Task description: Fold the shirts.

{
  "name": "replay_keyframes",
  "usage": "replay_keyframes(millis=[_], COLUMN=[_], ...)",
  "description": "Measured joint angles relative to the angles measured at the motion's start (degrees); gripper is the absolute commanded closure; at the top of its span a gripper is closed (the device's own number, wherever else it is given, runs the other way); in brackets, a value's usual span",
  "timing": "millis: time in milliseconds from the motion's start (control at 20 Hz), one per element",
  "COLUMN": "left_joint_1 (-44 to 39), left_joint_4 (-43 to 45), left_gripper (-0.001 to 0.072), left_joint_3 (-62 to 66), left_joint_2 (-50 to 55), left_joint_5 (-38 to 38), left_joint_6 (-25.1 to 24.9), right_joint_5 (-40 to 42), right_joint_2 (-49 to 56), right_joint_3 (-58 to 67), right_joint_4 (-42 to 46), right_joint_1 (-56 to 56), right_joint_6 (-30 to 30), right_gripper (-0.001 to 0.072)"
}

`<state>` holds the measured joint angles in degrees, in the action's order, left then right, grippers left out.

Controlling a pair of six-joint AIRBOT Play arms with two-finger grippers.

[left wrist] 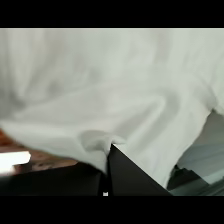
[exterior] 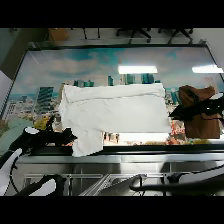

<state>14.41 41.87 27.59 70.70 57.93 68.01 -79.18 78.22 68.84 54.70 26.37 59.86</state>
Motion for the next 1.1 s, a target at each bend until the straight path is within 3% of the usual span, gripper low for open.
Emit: replay_keyframes(millis=[150,250,300,350,400,450,650,1100], left_joint_1=[0.0,0.0,0.0,0.0,0.0,0.0,0.0,0.0], left_joint_4=[-2.5,-3.2,-3.5,-3.6,-3.1,-2.1,4.8,17.2], left_gripper=[0.0691,0.0692,0.0693,0.0693,0.0693,0.0694,0.0693,0.0693], left_joint_3=[4.7,6.6,7.3,7.7,8.1,8.3,8.7,8.9], left_joint_2=[2.7,3.0,2.7,2.0,0.8,-0.6,-10.1,-34.7], left_joint_5=[5.5,8.0,8.9,9.8,10.9,11.9,17.6,34.2], left_joint_6=[-3.5,-4.6,-4.9,-5.1,-5.1,-4.6,0.3,11.1], right_joint_5=[-1.2,-2.1,-2.5,-2.4,-2.4,-2.3,-2.6,-9.6], right_joint_2=[-0.1,-0.2,-0.2,-0.2,-0.2,-0.2,-3.3,-18.3], right_joint_3=[-2.3,-4.9,-6.3,-7.7,-8.7,-9.4,-10.6,-11.1], right_joint_4=[0.1,-0.6,-0.8,-1.2,-1.5,-2.1,-4.5,11.0], right_joint_1=[-0.1,-0.5,-0.8,-1.2,-1.6,-2.0,-2.6,-2.9], right_joint_6=[0.1,0.1,0.1,-0.2,-0.8,-1.3,-0.2,17.2], right_gripper=[0.0315,0.0355,0.0412,0.0585,0.0672,0.0693,0.0694,0.0694])
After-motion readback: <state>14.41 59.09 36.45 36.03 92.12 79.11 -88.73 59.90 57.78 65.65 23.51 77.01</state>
